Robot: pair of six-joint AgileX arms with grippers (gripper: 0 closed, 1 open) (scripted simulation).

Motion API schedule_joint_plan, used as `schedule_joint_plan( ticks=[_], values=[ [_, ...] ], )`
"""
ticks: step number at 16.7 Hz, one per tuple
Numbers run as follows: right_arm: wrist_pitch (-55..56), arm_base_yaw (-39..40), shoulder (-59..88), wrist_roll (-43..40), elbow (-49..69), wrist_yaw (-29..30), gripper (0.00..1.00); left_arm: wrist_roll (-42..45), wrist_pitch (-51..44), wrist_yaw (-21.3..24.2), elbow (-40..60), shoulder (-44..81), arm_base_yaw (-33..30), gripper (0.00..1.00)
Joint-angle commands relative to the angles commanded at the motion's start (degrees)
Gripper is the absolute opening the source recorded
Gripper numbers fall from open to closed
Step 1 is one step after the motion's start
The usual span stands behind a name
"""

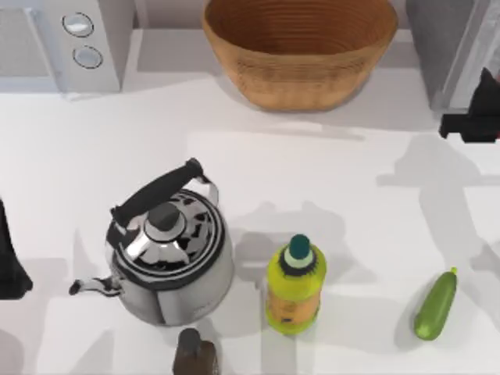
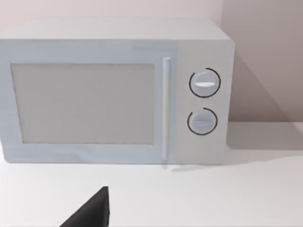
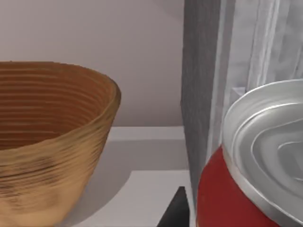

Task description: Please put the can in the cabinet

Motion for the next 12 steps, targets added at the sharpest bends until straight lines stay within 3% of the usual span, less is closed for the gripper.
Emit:
schedule_joint_plan(
  ticks=[12],
  values=[
    [-24.3, -13.3, -53.5, -3.5, -21.6, -13.9, 0.0, 0.0, 0.0, 0.0, 0.0, 0.0, 0.0, 1.0]
  ],
)
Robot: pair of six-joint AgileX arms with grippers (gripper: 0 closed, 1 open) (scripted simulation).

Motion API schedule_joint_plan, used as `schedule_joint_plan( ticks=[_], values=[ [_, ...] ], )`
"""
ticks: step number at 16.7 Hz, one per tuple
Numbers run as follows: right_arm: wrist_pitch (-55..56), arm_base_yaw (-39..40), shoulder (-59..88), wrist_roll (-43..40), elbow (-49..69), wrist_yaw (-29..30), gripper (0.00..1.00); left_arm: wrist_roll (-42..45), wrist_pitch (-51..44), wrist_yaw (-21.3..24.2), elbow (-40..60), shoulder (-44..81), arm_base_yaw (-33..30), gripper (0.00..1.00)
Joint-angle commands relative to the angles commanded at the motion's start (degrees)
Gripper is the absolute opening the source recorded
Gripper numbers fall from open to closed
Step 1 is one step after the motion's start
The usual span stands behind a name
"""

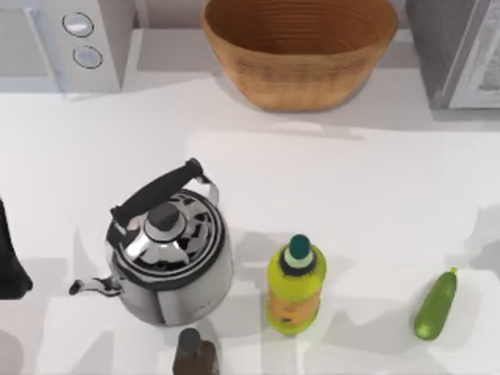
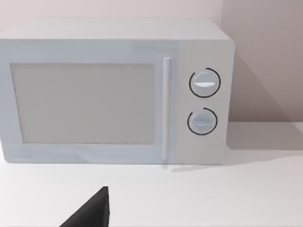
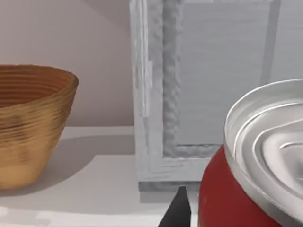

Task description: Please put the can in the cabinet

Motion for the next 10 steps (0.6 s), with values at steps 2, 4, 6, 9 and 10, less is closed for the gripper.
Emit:
schedule_joint_plan(
  ticks=[2, 4, 6, 9, 10],
  values=[
    [-3.4, -1.9, -7.5, -0.5, -3.0, -1.9, 0.0, 0.0, 0.0, 0.0, 0.0, 0.0, 0.0, 1.0],
    [-6.1, -3.4, -13.5, -0.9, -5.4, -3.5, 0.0, 0.0, 0.0, 0.0, 0.0, 0.0, 0.0, 1.0],
    [-8.0, -4.4, -17.6, -1.2, -7.1, -4.6, 0.0, 0.0, 0.0, 0.0, 0.0, 0.0, 0.0, 1.0],
    [-8.9, -4.9, -19.6, -1.3, -7.9, -5.1, 0.0, 0.0, 0.0, 0.0, 0.0, 0.0, 0.0, 1.0],
    [-8.9, -4.9, -19.6, -1.3, -7.9, -5.1, 0.0, 0.0, 0.0, 0.0, 0.0, 0.0, 0.0, 1.0]
  ],
)
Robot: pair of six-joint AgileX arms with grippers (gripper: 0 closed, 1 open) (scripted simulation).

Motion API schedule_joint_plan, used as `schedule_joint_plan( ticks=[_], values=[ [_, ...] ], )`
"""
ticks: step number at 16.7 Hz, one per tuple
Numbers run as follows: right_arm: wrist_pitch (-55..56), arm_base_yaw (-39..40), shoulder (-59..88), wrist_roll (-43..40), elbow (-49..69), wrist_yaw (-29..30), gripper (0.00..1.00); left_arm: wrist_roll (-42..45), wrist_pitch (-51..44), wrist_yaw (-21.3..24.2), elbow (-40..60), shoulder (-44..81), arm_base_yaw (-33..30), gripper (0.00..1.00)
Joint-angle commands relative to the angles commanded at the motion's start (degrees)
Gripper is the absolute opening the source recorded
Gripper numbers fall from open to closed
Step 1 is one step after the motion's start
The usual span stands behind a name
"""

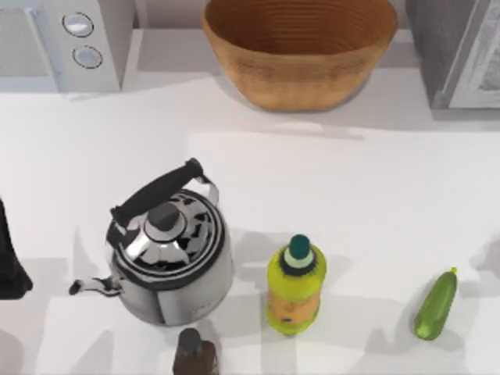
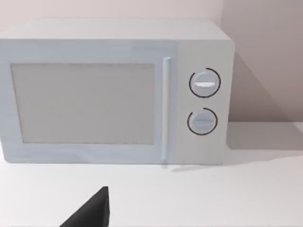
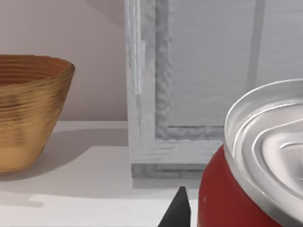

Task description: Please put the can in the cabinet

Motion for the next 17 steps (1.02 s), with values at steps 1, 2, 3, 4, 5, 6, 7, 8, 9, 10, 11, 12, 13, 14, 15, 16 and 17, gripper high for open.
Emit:
schedule_joint_plan(
  ticks=[1, 2, 3, 4, 5, 6, 7, 8, 9, 10, 11, 12, 13, 14, 15, 16, 17],
  values=[
    [0.0, 0.0, 0.0, 0.0, 0.0, 0.0, 0.0, 0.0, 0.0, 0.0, 0.0, 0.0, 0.0, 1.0],
    [0.0, 0.0, 0.0, 0.0, 0.0, 0.0, 0.0, 0.0, 0.0, 0.0, 0.0, 0.0, 0.0, 1.0],
    [0.1, 0.2, 0.2, 0.1, 0.1, 0.1, 0.0, 0.0, 0.0, 0.0, 0.0, 0.0, 0.0, 1.0],
    [0.1, 0.2, 0.2, 0.1, 0.1, 0.1, 0.0, 0.0, 0.0, 0.0, 0.0, 0.0, 0.0, 1.0],
    [-0.1, 0.2, 0.8, 0.1, 0.7, 0.1, 0.0, 0.0, 0.0, 0.0, 0.0, 0.0, 0.0, 1.0],
    [-0.5, 0.4, 1.9, 0.1, 1.9, 0.3, 0.0, 0.0, 0.0, 0.0, 0.0, 0.0, 0.0, 1.0],
    [-1.0, 0.6, 3.5, 0.2, 3.7, 0.5, 0.0, 0.0, 0.0, 0.0, 0.0, 0.0, 0.0, 1.0],
    [-1.7, 0.9, 5.5, 0.2, 6.1, 0.8, 0.0, 0.0, 0.0, 0.0, 0.0, 0.0, 0.0, 1.0],
    [-2.5, 1.2, 7.9, 0.2, 9.1, 1.1, 0.0, 0.0, 0.0, 0.0, 0.0, 0.0, 0.0, 1.0],
    [-3.5, 1.6, 10.7, 0.3, 12.7, 1.6, 0.0, 0.0, 0.0, 0.0, 0.0, 0.0, 0.0, 1.0],
    [-4.5, 2.1, 13.8, 0.3, 16.6, 2.0, 0.0, 0.0, 0.0, 0.0, 0.0, 0.0, 0.0, 1.0],
    [-5.6, 2.6, 17.2, 0.3, 21.0, 2.5, 0.0, 0.0, 0.0, 0.0, 0.0, 0.0, 0.0, 1.0],
    [-6.8, 3.1, 20.7, 0.4, 25.7, 3.0, 0.0, 0.0, 0.0, 0.0, 0.0, 0.0, 0.0, 1.0],
    [-8.0, 3.6, 24.5, 0.4, 30.6, 3.6, 0.0, 0.0, 0.0, 0.0, 0.0, 0.0, 0.0, 1.0],
    [-9.3, 4.1, 28.3, 0.5, 35.8, 4.1, 0.0, 0.0, 0.0, 0.0, 0.0, 0.0, 0.0, 1.0],
    [-10.6, 4.7, 32.3, 0.5, 41.0, 4.7, 0.0, 0.0, 0.0, 0.0, 0.0, 0.0, 0.0, 1.0],
    [-11.9, 5.2, 36.3, 0.6, 46.3, 5.3, 0.0, 0.0, 0.0, 0.0, 0.0, 0.0, 0.0, 1.0]
  ],
)
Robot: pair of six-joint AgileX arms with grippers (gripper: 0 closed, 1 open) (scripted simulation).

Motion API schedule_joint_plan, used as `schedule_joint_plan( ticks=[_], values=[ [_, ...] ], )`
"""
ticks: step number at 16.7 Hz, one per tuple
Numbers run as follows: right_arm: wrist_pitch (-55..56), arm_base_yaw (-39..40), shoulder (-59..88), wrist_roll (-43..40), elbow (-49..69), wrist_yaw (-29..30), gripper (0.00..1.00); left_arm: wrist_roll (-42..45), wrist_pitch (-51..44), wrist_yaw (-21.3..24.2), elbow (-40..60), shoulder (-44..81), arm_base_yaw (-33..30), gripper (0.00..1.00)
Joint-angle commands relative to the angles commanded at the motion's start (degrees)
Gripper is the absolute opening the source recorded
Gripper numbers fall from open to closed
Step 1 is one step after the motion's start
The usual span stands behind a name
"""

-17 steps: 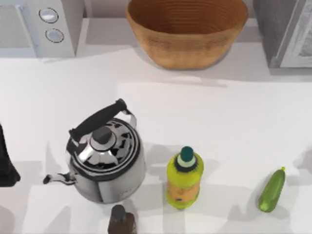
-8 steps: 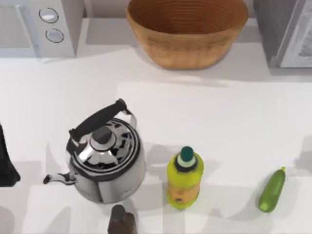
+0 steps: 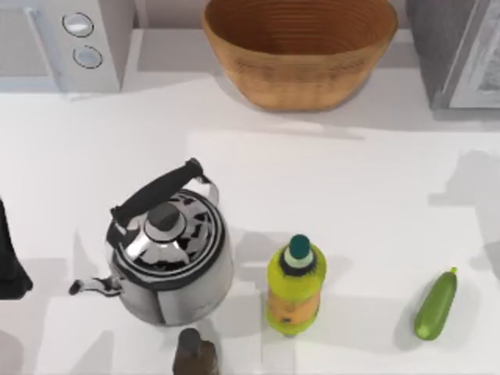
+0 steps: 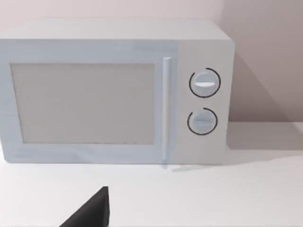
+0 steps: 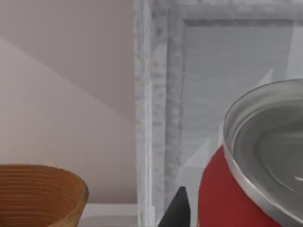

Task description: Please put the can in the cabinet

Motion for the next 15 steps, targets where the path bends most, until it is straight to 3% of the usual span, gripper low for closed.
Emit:
schedule_joint_plan(
  ticks=[9, 15],
  values=[
    [-9.8, 4.3, 31.6, 0.3, 42.2, 4.7, 0.0, 0.0, 0.0, 0.0, 0.0, 0.0, 0.0, 1.0],
    [-12.2, 5.4, 39.9, 0.4, 53.7, 5.9, 0.0, 0.0, 0.0, 0.0, 0.0, 0.0, 0.0, 1.0]
  ],
)
